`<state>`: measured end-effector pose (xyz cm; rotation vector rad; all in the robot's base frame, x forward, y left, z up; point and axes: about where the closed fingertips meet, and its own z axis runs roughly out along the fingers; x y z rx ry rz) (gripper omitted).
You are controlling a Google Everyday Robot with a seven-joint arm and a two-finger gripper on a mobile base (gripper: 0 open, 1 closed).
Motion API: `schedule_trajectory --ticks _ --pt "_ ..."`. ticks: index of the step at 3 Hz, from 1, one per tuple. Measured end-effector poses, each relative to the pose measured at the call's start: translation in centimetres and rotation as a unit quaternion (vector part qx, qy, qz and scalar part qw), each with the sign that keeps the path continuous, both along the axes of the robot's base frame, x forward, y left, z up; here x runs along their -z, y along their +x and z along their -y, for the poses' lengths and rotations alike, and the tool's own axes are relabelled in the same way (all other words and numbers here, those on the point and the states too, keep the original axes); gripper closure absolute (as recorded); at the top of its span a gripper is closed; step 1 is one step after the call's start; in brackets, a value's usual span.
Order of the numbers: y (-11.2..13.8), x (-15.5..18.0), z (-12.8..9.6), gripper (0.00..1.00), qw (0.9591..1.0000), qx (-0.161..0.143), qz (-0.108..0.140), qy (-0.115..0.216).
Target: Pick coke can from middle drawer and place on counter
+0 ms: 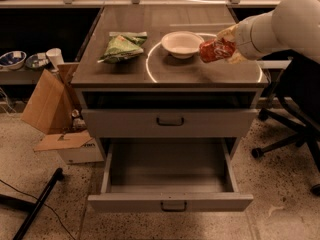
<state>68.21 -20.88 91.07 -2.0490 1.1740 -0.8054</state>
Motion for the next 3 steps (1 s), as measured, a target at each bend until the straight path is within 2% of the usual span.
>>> schedule_trajectory --ticks 2,3 --pt "0.94 0.67 0.37 0.13 0.9999 0.002 -0.006 0.016" --pt "0.99 1.01 0.39 0.00 0.9998 0.000 -0.010 0.019"
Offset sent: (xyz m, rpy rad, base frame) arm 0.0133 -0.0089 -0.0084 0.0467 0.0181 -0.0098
